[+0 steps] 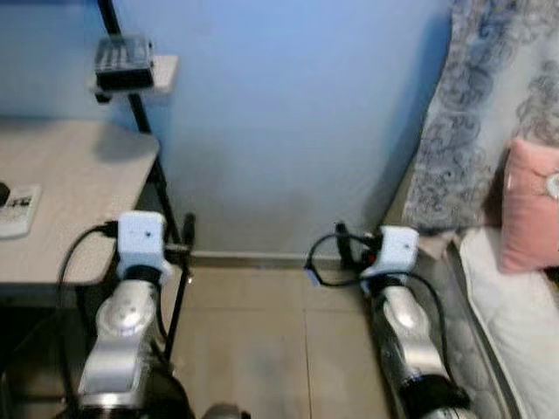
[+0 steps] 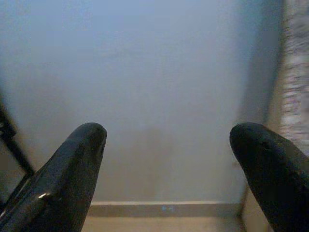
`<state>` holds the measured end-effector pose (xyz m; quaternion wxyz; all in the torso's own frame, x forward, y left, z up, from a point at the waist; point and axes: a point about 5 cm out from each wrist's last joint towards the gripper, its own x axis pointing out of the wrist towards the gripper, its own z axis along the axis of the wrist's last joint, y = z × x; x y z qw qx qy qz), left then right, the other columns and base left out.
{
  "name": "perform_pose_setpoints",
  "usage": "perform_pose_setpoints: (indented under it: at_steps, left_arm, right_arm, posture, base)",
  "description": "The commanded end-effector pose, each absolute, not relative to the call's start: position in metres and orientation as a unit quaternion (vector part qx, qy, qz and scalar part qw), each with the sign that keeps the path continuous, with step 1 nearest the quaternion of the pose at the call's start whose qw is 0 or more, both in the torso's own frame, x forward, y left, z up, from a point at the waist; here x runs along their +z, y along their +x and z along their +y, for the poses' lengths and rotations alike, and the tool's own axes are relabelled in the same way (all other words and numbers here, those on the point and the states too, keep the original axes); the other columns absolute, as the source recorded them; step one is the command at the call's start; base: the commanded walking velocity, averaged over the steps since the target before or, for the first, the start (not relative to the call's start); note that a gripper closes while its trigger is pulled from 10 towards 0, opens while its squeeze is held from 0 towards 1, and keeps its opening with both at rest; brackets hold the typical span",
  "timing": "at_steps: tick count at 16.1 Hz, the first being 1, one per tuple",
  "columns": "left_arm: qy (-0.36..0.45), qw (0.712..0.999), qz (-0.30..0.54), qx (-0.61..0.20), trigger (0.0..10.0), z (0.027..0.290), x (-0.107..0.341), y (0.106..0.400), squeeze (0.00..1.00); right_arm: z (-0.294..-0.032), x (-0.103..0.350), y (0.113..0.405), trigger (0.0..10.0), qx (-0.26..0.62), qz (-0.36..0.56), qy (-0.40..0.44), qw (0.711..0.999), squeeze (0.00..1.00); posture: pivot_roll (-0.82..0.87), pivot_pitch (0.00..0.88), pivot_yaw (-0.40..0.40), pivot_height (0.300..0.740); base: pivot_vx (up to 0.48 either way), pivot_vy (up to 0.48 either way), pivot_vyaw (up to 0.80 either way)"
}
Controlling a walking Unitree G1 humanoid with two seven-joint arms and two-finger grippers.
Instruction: Clean up the room
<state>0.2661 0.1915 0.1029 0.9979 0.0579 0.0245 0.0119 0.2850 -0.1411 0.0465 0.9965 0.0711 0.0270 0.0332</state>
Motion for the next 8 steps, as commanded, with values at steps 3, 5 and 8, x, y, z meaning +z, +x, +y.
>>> perform_pose_setpoints:
  at_steps: [3, 5, 8]
  left_arm:
    - [0.051, 0.999, 0.006, -0.002, 10.0, 0.185, 0.112, 0.265, 0.0]
    - [0.054, 0.998, 0.006, -0.012, 10.0, 0.184, 0.113, 0.266, 0.0]
    - [0.052, 0.998, 0.021, -0.035, 10.0, 0.178, 0.108, 0.266, 0.0]
  right_arm:
    - [-0.144, 0.055, 0.278, 10.0, 0.035, -0.003, 0.071, 0.997, 0.05]
    - [-0.143, 0.05, 0.271, 10.0, 0.048, 0.014, 0.071, 0.996, 0.05]
    - [-0.144, 0.052, 0.275, 10.0, 0.044, 0.014, 0.069, 0.997, 0.06]
  posture:
    - [0.09, 0.0, -0.01, 0.711]
    - [0.09, 0.0, -0.007, 0.711]
    - [0.09, 0.0, -0.007, 0.711]
  base:
    - [0.47, 0.0, 0.0]
    - [0.48, 0.0, 0.0]
    - [0.44, 0.0, 0.0]
